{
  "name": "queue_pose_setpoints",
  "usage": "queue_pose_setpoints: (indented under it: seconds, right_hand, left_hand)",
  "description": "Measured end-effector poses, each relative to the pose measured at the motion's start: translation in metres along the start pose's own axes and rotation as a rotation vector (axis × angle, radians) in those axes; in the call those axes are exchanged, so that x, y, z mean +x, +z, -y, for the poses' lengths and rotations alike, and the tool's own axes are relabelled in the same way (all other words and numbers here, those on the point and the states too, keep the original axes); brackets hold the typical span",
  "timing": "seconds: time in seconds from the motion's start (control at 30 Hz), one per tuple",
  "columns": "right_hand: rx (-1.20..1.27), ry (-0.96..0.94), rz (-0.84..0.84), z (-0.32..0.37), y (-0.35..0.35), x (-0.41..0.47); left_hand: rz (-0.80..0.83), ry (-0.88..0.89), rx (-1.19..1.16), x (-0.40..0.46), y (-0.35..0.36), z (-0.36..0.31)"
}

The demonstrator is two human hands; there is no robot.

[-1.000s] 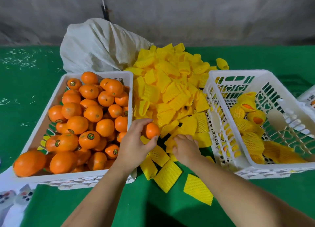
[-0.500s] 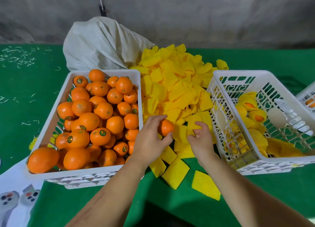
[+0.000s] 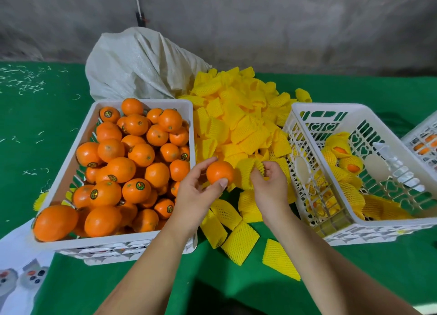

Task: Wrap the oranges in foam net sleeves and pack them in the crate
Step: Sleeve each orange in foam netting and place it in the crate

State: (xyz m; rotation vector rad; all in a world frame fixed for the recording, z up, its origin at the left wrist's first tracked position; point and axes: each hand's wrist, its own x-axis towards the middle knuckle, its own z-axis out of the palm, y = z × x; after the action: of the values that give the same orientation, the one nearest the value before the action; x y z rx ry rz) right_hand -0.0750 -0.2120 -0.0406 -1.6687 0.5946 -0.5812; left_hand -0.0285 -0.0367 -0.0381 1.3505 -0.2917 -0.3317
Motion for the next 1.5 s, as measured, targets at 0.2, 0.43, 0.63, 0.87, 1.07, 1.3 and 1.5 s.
queue_pose_setpoints:
  seconds: [0.2,0.43,0.63,0.87,1.07,1.3,1.5]
  right_hand:
    - [-0.2,-0.058,0.028,0.0,0.01,-0.011]
    - [-0.44,-0.191,0.063,-0.007,-0.001,-0.022]
    - [-0.523,-0.252,-0.015,-0.003,-0.004,-0.014]
    - [-0.461,-0.261,0.211,0.003,-0.005,-0.002]
    - [-0.433,-0.3,0.222,0.006,-0.017,0.001]
    - [-0.429,-0.468,0.179,0.006,-0.017,-0.026]
    - [-0.471,-0.535,0.209,-0.001,-0.01,-0.042]
  left_hand:
    - [0.078,-0.08,-0.147,-0.016,0.021,0.003]
    - [0.157,-0.19,-0.223,-0.021,0.015,0.007]
    - [0.236,-0.252,-0.255,-0.019,0.009,0.005]
    - [0.225,-0.297,-0.232,-0.011,0.007,0.006]
    - [0.097,-0.295,-0.174,-0.008,0.014,0.011]
    - [-0.224,-0.098,-0.014,-0.003,0.034,0.02]
    - [-0.25,-0.134,-0.115,-0.001,0.034,0.019]
